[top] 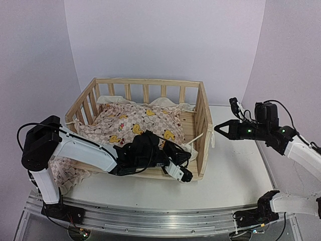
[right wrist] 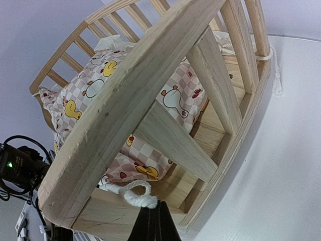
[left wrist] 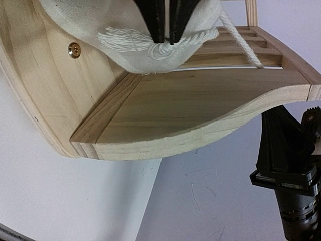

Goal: Set up the pet bed

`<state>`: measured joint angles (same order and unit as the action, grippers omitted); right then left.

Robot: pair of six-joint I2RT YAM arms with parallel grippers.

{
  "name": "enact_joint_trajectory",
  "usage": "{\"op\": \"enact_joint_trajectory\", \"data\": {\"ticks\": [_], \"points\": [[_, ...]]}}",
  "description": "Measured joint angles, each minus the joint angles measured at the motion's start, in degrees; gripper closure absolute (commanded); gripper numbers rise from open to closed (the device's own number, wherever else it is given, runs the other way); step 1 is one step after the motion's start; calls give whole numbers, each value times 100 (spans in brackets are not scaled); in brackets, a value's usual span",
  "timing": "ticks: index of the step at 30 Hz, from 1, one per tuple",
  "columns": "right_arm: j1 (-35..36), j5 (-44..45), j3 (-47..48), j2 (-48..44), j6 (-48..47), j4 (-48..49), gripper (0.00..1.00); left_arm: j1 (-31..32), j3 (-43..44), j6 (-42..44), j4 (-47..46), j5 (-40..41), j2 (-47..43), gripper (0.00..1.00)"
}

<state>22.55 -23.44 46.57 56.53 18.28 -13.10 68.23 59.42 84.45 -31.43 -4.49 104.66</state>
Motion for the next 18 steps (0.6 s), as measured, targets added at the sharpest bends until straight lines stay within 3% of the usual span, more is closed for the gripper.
{"op": "enact_joint_trajectory", "data": {"ticks": [4, 18], "points": [[0, -43, 0, 0, -2, 2, 100, -8, 0, 544, -2, -22, 0, 75], [0, -209, 0, 0, -11, 62, 100, -214, 443, 2233, 15, -285, 284, 57]]}}
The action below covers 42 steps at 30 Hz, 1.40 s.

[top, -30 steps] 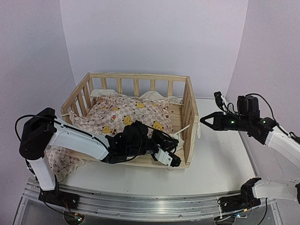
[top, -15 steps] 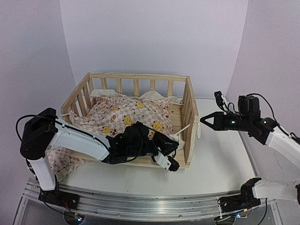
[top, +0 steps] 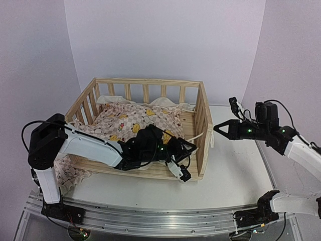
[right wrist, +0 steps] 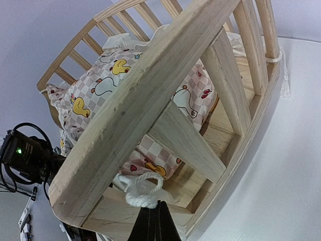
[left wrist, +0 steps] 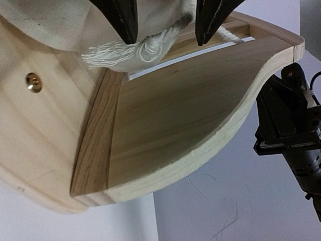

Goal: Set up the pet bed

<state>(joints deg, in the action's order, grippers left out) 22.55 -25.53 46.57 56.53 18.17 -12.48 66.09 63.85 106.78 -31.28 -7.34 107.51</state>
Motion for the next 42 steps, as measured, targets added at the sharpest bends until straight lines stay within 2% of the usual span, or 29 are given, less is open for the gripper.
{"op": "enact_joint_trajectory", "data": {"ticks": [4, 10, 14, 25, 29, 35, 42], "points": [[0, -21, -2, -4, 2, 68, 100, -72, 354, 396, 440, -4, 133, 56], [0, -43, -9, -71, 10, 150, 100, -105, 720, 631, 1161, 121, 240, 85], [0, -45, -17, -144, 11, 210, 100, -105, 825, 690, 1328, 204, 271, 100], [0, 132, -39, -225, 8, 79, 100, -106, 858, 207, 1363, 292, 246, 100], [0, 375, -39, -385, -33, -270, 100, -127, 1043, -535, 1835, 197, 41, 100], [0, 524, -6, -573, -145, -698, 100, -356, 1794, -1957, 2694, 55, -573, 100], [0, 517, 165, -387, -184, -865, 100, -553, 2062, -3378, 3665, -318, -1355, 100]]}}
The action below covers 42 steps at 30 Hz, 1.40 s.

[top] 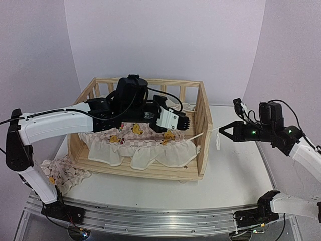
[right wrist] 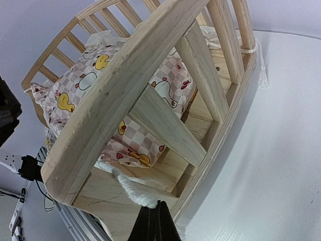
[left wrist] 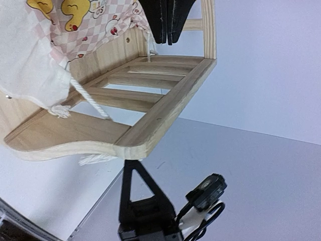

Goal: Set up the pet bed

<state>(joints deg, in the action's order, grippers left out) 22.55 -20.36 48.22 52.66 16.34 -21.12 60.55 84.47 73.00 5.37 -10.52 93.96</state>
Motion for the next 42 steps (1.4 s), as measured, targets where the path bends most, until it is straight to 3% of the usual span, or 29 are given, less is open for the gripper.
{"op": "enact_joint_trajectory", "data": {"ticks": [3, 10, 14, 18, 27, 37, 42], "points": [[0, -3, 127, 186, 4, -9, 100, 2, -1, -379, 368, -263, -33, 98], [0, -46, 252, 365, 107, -12, 100, 218, -328, -1602, 512, -765, 21, 58], [0, -62, 252, 368, 174, -8, 100, 705, -870, -1952, 257, -785, 182, 47], [0, -66, 252, 354, 199, 0, 100, 961, -1046, -2189, -319, -596, 552, 44], [0, -107, 246, 241, 191, 15, 100, 848, -1069, -2649, -1630, 165, 1093, 42], [0, -217, 246, 239, 168, 47, 100, 780, -786, -2832, -1715, 422, 1775, 63], [0, -236, 246, 235, 156, 51, 100, 695, -607, -2786, -1672, 478, 1863, 55]]}}
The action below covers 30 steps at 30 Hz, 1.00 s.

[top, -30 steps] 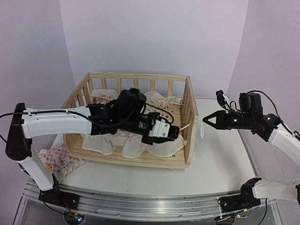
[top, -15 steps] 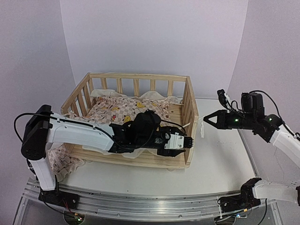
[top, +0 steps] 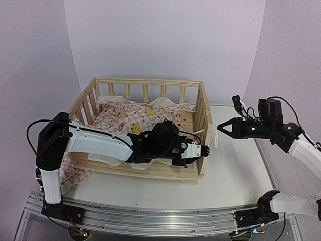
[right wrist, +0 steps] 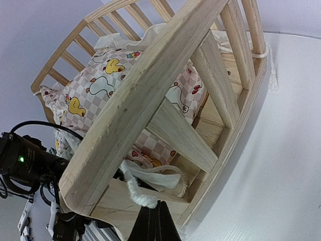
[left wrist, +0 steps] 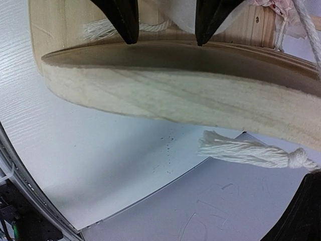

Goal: Set up the pet bed

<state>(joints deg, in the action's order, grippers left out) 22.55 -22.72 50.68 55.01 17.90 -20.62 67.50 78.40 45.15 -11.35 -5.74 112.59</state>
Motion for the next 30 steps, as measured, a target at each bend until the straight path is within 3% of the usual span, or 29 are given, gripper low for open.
{"op": "enact_joint_trajectory", "data": {"ticks": [4, 11, 20, 24, 30], "points": [[0, -2, -2, -7, -6, 2, 100, -78, 93, -71, 365, -98, -4, 55], [0, -21, -43, -5, 1, 35, 100, -69, -164, -932, 1077, -1036, -363, 55], [0, -22, -48, -5, 21, 47, 100, -44, -182, -2261, 783, -964, -375, 58], [0, -22, -54, -5, 22, 52, 100, -60, -156, -2439, 884, -1011, -269, 60], [0, -20, -128, -4, 24, 82, 100, 99, -569, -2270, 672, -1839, -500, 59]]}}
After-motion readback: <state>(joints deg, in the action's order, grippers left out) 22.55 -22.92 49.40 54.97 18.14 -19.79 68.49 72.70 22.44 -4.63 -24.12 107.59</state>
